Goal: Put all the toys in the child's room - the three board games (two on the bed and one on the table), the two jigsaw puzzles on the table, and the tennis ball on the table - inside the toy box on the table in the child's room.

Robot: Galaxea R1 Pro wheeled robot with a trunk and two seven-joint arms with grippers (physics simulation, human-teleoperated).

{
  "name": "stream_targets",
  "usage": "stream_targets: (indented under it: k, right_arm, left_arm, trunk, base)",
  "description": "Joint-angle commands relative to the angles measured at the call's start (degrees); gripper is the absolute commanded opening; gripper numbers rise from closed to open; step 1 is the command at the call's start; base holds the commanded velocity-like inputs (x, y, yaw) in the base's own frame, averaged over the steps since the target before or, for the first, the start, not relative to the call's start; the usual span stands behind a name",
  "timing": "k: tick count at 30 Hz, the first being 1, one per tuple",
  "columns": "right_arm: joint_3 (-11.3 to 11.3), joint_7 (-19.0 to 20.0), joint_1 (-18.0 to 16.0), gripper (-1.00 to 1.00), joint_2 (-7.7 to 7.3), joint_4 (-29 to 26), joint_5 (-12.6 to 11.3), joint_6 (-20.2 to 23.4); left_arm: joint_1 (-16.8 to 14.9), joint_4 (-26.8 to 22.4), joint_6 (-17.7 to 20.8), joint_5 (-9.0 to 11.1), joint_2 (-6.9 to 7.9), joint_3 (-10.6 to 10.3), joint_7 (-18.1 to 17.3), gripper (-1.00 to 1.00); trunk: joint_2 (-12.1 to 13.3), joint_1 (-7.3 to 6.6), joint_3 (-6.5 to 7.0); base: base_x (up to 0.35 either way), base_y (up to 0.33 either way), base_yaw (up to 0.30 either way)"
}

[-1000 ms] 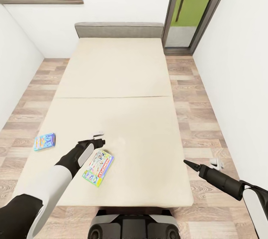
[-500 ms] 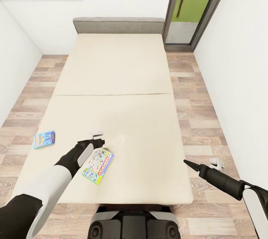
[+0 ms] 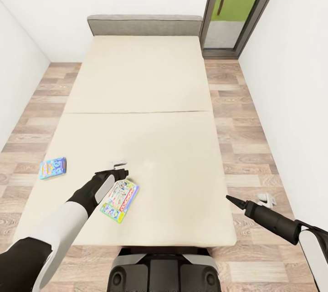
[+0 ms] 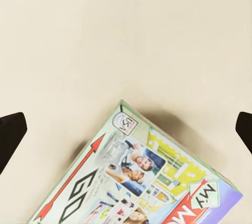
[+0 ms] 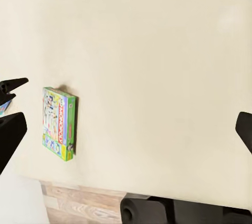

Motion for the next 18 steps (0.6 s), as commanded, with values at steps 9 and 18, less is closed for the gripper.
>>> stream_targets:
  k: [9, 18]
  right_arm:
    - [-0.08, 0.31, -0.03, 1.0, -0.14, -0.03, 0.14, 0.32]
    - [-0.08, 0.31, -0.03, 1.0, -0.15, 0.05, 0.13, 0.32]
  left_arm:
    - [-0.03, -0.12, 0.15, 0.6, 0.1, -0.48, 0.53, 1.0]
    - [-0.03, -0.17, 0.15, 0.6, 0.12, -0.34, 0.53, 1.0]
  trunk:
    - [-0.09, 0.03, -0.92]
    - [-0.09, 0.03, -1.77]
  base:
    - [0.0, 0.0, 0.0]
    - [0.0, 0.0, 0.0]
